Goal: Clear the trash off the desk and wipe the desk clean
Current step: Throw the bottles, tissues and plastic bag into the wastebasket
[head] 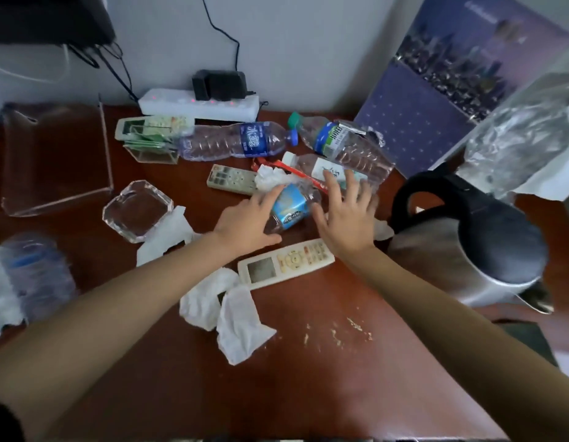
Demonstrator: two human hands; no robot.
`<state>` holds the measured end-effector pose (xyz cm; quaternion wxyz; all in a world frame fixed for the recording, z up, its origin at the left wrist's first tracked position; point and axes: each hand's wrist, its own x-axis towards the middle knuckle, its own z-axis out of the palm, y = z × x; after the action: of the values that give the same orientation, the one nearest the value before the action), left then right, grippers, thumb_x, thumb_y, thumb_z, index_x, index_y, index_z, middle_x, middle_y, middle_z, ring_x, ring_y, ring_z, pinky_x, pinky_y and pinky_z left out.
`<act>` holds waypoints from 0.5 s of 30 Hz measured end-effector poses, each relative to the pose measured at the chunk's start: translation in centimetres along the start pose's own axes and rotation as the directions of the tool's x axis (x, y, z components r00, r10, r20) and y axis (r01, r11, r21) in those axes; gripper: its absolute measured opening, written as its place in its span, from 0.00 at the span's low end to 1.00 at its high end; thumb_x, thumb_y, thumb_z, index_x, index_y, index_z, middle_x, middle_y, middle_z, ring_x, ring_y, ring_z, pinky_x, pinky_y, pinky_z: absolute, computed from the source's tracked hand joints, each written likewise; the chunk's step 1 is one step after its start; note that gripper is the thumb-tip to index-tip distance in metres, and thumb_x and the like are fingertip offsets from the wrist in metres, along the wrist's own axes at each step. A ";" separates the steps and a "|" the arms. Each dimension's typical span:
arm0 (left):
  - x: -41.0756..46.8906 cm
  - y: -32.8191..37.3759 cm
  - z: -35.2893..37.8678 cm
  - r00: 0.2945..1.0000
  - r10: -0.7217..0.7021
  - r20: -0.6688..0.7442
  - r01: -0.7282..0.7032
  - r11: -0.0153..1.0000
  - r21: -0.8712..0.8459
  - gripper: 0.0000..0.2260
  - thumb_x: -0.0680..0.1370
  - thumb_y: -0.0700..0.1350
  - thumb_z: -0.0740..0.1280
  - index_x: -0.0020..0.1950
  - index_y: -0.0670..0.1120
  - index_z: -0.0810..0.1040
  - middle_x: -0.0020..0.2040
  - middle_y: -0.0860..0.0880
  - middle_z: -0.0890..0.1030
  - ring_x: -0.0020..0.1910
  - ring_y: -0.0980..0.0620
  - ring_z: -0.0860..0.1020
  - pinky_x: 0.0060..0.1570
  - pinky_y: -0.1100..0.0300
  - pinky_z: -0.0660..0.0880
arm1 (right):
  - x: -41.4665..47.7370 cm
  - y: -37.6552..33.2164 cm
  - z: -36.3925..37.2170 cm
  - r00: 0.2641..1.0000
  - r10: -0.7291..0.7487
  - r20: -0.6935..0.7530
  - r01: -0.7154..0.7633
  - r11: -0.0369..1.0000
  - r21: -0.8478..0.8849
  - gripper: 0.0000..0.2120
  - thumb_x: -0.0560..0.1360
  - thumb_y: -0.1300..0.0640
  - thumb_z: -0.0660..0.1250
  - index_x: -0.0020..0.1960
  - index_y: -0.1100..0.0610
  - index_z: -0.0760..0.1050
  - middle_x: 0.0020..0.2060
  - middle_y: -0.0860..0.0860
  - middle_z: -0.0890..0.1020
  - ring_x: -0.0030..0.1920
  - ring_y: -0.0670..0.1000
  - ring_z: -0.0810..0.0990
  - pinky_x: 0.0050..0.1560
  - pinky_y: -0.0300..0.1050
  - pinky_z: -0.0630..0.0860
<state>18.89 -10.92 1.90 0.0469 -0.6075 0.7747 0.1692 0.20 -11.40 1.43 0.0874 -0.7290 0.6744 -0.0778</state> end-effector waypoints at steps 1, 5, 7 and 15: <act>0.2 -0.5 -0.2 1.000 0.026 0.017 -0.025 0.999 -0.040 0.43 0.71 0.58 0.70 0.76 0.51 0.47 0.70 0.45 0.65 0.61 0.44 0.73 0.47 0.52 0.73 | 0.8 -0.1 -0.3 1.000 0.030 -0.005 -0.030 0.999 -0.015 0.30 0.77 0.40 0.54 0.75 0.48 0.52 0.75 0.57 0.54 0.73 0.65 0.51 0.68 0.68 0.51; 0.6 -3.7 -2.7 0.997 0.066 0.033 -0.062 0.993 -0.101 0.40 0.68 0.59 0.70 0.74 0.51 0.54 0.69 0.50 0.68 0.59 0.48 0.75 0.46 0.56 0.70 | 4.0 0.0 -0.8 0.983 0.169 0.066 -0.173 0.982 0.069 0.30 0.78 0.40 0.52 0.76 0.46 0.47 0.76 0.52 0.50 0.75 0.60 0.41 0.70 0.67 0.40; 0.8 -5.4 -4.4 0.998 0.070 0.004 -0.068 0.988 -0.141 0.39 0.67 0.58 0.71 0.73 0.51 0.56 0.67 0.52 0.70 0.57 0.49 0.76 0.47 0.57 0.71 | 4.9 0.3 -0.7 0.964 0.224 0.141 -0.237 0.968 0.082 0.31 0.77 0.38 0.51 0.76 0.46 0.46 0.76 0.51 0.51 0.75 0.59 0.43 0.70 0.68 0.41; 3.1 -10.1 -8.4 0.989 0.131 -0.067 -0.140 0.979 -0.148 0.36 0.63 0.59 0.74 0.66 0.49 0.65 0.63 0.50 0.70 0.56 0.51 0.73 0.46 0.57 0.70 | 3.7 -2.2 0.7 0.955 0.246 0.167 -0.182 0.928 -0.326 0.48 0.66 0.32 0.67 0.74 0.53 0.48 0.64 0.58 0.67 0.63 0.61 0.67 0.60 0.59 0.66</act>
<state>28.83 -18.51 6.82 -0.0333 -0.5597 0.8002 0.2131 2.74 -14.87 1.24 0.0499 -0.6595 0.7414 0.1136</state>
